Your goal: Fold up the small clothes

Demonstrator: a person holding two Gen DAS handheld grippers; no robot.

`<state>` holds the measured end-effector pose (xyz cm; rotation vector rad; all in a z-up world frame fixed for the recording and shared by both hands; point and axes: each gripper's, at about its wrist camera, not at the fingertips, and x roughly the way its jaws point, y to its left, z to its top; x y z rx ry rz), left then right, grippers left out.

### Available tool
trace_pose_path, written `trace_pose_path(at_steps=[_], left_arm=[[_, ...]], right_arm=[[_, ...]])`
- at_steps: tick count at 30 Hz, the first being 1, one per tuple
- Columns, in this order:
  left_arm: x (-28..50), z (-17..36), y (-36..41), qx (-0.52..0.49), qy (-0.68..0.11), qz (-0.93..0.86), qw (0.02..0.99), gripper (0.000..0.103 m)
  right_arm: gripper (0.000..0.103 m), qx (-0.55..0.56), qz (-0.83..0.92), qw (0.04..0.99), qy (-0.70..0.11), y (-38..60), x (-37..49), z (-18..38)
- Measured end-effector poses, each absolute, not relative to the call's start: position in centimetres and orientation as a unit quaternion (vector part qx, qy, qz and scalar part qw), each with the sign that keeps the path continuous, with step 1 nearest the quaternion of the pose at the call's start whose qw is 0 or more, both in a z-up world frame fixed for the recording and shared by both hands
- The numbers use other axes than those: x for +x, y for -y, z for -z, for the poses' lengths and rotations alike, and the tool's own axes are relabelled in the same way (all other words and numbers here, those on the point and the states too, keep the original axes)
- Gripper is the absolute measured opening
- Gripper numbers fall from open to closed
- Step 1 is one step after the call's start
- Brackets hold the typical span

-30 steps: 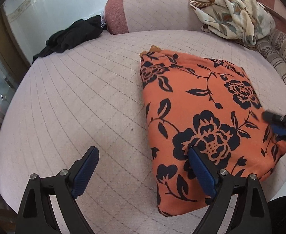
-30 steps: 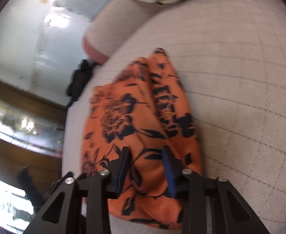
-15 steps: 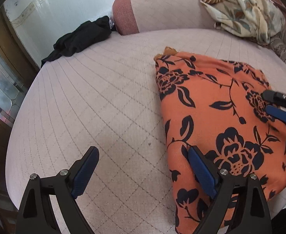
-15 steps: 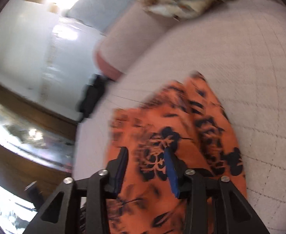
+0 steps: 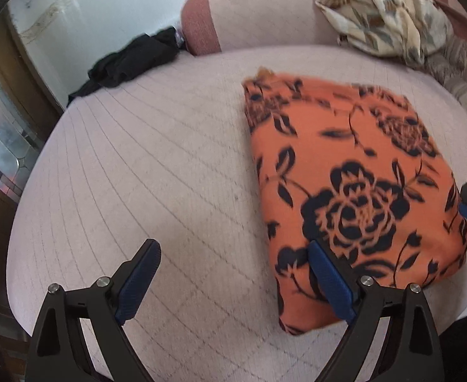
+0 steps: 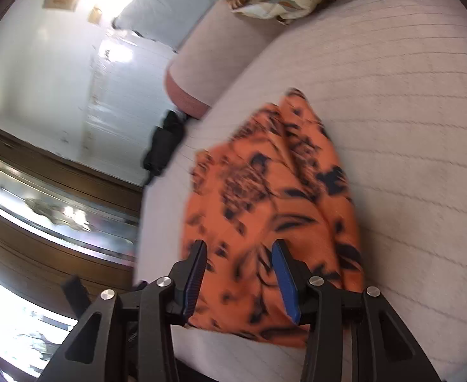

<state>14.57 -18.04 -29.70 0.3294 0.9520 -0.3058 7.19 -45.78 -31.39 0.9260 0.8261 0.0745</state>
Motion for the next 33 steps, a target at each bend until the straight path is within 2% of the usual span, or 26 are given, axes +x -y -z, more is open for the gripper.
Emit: trace_pose_path(at_steps=[2, 6, 7, 9, 17, 33], left_arm=[[14.2, 28.8, 17.9, 0.154, -0.449, 0.146, 0.868, 0.094], [12.8, 25.4, 17.1, 0.154, -0.399, 0.148, 0.892, 0.094], [12.4, 24.5, 16.8, 0.154, -0.384, 0.146, 0.899, 0.094], [11.9, 22.9, 16.3, 0.152, -0.361, 0.139, 0.91, 0.094], [10.5, 18.7, 15.2, 0.124, -0.318, 0.133, 0.931, 0.094], [9.3, 17.7, 16.5, 0.121, -0.309, 0.142, 0.933, 0.094]], right_arm=[[0.046, 0.427, -0.014, 0.805, -0.412, 45.4, 6.2, 32.4], [0.048, 0.435, -0.022, 0.83, -0.348, 46.2, 3.4, 30.3], [0.053, 0.44, -0.025, 0.837, -0.325, 46.6, 2.8, 29.7], [0.076, 0.452, -0.017, 0.845, -0.285, 47.2, 2.1, 29.0], [0.076, 0.458, -0.003, 0.839, -0.293, 46.7, 5.4, 29.5], [0.076, 0.468, -0.011, 0.843, -0.265, 47.8, 4.2, 28.7]])
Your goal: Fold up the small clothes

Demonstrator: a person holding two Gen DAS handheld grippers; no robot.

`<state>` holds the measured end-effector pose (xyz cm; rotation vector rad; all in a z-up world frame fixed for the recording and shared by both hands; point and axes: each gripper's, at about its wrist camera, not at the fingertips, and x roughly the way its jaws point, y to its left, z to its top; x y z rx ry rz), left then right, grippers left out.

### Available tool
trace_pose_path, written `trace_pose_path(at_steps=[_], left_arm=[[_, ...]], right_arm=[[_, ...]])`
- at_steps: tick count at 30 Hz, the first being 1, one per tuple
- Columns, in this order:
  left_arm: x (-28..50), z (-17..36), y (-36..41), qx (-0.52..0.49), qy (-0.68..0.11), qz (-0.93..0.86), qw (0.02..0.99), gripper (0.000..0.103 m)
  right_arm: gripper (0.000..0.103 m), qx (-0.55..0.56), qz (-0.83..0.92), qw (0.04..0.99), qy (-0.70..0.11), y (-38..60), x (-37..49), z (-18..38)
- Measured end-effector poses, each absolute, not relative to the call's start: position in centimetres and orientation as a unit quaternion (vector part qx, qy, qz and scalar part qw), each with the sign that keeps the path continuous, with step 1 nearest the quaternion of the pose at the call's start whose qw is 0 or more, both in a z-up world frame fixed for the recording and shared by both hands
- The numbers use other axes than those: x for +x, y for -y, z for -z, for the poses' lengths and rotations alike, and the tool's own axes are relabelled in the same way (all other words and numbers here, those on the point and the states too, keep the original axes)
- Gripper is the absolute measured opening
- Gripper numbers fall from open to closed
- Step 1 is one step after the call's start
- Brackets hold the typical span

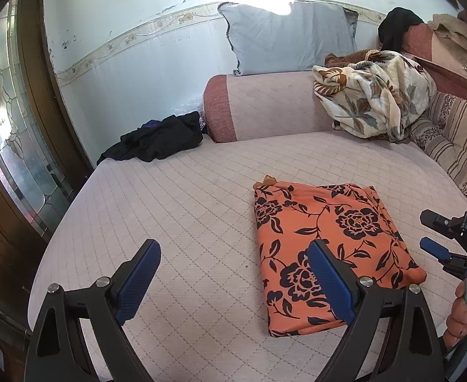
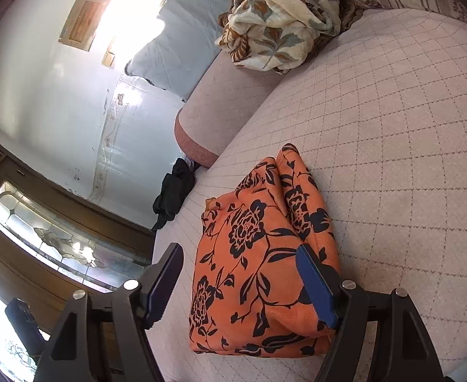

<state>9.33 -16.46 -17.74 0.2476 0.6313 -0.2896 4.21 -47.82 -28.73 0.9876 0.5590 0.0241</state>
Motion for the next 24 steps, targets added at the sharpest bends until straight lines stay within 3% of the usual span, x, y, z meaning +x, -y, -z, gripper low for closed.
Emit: trace_pose_path(at_steps=[24], left_arm=[[9.88, 18.12, 16.23, 0.117, -0.319, 0.142, 0.93, 0.094]], right_arm=[[0.076, 0.469, -0.016, 0.84, -0.271, 47.65, 4.49, 28.84]])
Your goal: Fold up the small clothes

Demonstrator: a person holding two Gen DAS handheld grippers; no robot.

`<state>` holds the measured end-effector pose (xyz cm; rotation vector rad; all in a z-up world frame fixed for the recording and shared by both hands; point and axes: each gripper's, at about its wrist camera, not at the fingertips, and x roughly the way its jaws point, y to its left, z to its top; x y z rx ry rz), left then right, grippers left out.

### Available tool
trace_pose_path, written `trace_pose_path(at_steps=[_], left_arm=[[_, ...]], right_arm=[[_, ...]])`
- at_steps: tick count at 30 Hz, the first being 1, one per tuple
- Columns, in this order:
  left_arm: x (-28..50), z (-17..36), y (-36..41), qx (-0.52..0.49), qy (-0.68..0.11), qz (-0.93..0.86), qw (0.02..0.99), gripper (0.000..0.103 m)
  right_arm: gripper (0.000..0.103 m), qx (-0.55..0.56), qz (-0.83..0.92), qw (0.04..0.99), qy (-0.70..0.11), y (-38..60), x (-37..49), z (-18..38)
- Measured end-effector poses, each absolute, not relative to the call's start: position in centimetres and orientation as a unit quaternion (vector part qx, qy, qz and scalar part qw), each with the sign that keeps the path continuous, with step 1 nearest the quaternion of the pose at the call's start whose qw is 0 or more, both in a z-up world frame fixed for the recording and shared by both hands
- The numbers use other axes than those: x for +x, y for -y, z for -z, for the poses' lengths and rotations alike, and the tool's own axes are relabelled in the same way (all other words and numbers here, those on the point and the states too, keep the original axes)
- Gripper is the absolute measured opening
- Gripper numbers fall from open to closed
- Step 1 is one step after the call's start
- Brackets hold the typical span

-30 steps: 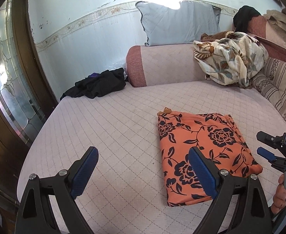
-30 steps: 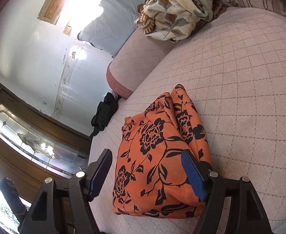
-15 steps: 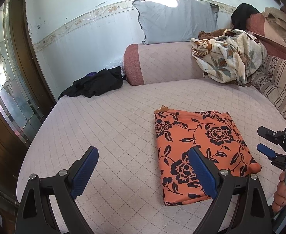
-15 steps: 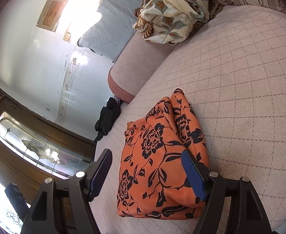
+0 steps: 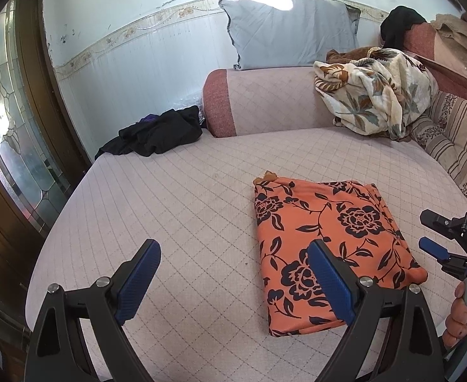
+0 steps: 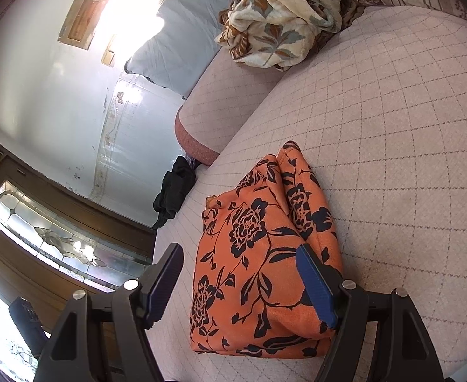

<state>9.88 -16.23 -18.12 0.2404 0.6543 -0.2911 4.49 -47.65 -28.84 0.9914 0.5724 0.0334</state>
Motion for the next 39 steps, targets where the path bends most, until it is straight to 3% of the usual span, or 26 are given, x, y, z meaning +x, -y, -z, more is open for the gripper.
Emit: trace_pose_path(at_steps=[39], left_arm=[[10.27, 18.5, 16.36, 0.116, -0.323, 0.14, 0.929, 0.094]], right_arm=[[0.076, 0.466, -0.019, 0.845, -0.262, 47.6, 4.28, 28.47]])
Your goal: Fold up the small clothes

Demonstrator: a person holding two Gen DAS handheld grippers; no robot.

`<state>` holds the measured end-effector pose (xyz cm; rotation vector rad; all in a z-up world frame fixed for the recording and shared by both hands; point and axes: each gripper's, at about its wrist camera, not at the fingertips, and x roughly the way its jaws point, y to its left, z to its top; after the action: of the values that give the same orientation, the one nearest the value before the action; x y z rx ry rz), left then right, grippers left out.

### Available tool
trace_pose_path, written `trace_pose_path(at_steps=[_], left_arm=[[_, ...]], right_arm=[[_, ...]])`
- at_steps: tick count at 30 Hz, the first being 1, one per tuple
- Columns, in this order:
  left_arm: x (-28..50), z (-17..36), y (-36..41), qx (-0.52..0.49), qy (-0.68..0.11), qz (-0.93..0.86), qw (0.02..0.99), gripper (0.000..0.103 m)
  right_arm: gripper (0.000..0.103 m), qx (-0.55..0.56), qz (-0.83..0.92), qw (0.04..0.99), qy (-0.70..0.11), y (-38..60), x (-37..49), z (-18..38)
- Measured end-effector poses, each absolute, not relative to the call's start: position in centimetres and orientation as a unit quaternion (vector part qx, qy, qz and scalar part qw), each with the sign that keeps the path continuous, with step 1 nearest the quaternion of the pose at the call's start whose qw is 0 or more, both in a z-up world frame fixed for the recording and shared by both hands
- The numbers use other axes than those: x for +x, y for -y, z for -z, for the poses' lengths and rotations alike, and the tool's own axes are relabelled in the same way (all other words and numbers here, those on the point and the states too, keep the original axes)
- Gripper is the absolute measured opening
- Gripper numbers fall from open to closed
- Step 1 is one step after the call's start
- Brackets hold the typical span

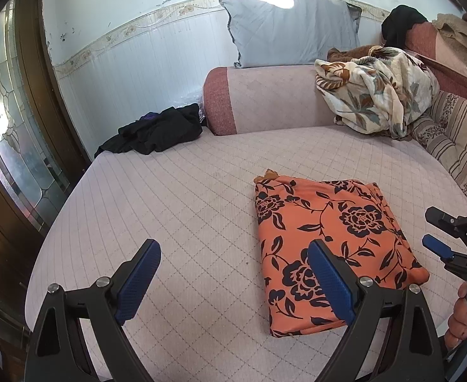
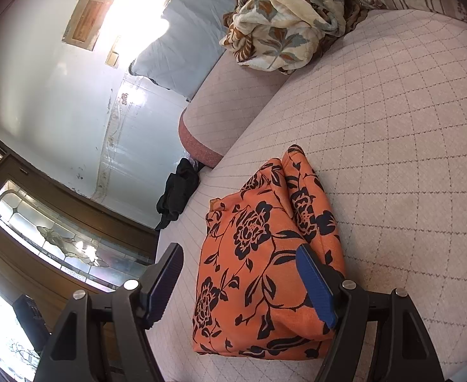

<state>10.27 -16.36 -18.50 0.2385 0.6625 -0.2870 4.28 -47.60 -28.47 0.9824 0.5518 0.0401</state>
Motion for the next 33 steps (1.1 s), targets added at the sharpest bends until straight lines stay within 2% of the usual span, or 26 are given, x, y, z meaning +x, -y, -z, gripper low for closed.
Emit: trace_pose_path(at_steps=[33], left_arm=[[10.4, 20.2, 16.7, 0.119, -0.339, 0.144, 0.922, 0.094]], right_arm=[[0.076, 0.467, -0.026, 0.846, -0.258, 47.7, 4.1, 28.2]])
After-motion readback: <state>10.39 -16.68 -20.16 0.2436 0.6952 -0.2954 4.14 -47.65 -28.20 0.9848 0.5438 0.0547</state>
